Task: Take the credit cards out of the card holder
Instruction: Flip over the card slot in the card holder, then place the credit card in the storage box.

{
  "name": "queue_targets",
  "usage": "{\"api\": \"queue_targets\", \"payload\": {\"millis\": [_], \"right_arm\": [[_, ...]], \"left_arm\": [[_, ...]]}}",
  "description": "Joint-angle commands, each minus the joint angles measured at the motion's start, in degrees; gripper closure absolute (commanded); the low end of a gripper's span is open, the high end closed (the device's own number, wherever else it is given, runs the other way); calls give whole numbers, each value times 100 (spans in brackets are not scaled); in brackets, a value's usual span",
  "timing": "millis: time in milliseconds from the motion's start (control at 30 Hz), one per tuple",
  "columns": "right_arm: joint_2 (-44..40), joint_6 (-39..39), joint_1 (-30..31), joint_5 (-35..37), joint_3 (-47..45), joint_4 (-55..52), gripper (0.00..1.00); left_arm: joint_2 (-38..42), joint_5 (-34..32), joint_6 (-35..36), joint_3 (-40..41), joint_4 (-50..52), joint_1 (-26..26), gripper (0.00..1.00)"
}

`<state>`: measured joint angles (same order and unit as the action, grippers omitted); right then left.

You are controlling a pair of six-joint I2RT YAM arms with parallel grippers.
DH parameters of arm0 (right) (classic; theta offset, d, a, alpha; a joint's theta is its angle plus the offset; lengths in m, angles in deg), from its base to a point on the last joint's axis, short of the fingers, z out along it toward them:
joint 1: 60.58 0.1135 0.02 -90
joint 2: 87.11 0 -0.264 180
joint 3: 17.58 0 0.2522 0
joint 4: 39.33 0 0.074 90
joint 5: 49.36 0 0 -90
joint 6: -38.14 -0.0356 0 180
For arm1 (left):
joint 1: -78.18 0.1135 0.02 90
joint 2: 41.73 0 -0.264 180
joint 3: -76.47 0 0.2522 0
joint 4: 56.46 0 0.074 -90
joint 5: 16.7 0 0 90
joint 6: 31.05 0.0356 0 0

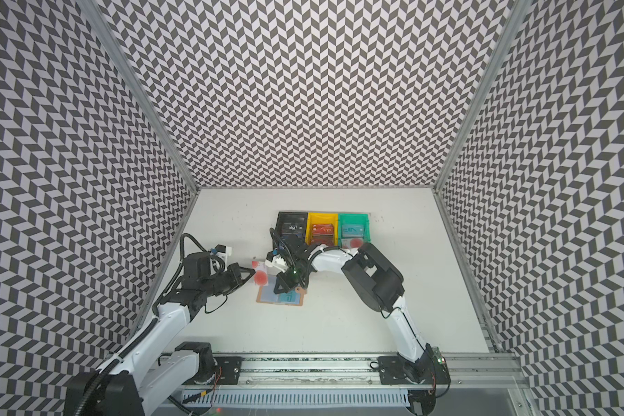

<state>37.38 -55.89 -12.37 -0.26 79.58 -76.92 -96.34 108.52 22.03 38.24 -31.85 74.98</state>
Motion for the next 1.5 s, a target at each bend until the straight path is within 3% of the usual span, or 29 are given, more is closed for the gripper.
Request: {"api": "queue_targets", "payload": {"millis": [0,167,233,333,433,567,833,1233,1467], "right_arm": [[-172,36,-2,-76,-75,187,100],[-787,44,-304,-378,-364,219,96],[-1069,44,-532,-669,-512,213,89],[-1388,119,-877,-1333,-681,140,68],[-1529,254,-1070,-1946,-753,60,63],[-1522,260,-1129,-2321,-816,167,63],[-1334,43,-1129,-2594,-957,546,66],[-1182,-214,-1081,-2730,-881,910,68],[-1095,-452,-1041,-2862,-786,1233,74]], "left_arm": [[60,143,89,-118,25,56,100],[-81,618,-89,110,-497,73,100],[-174,813,-158,168,-739,65,100],[-302,1197,-425,339,-1378,72,100],[-439,1650,-886,606,-2381,57,100],[-607,2056,-1488,895,-3580,44,100],[-707,2137,-2080,1108,-4740,-27,100],[-1026,2069,-2148,1102,-5064,-296,100],[-1121,2041,-2114,1124,-5075,-331,100]]}}
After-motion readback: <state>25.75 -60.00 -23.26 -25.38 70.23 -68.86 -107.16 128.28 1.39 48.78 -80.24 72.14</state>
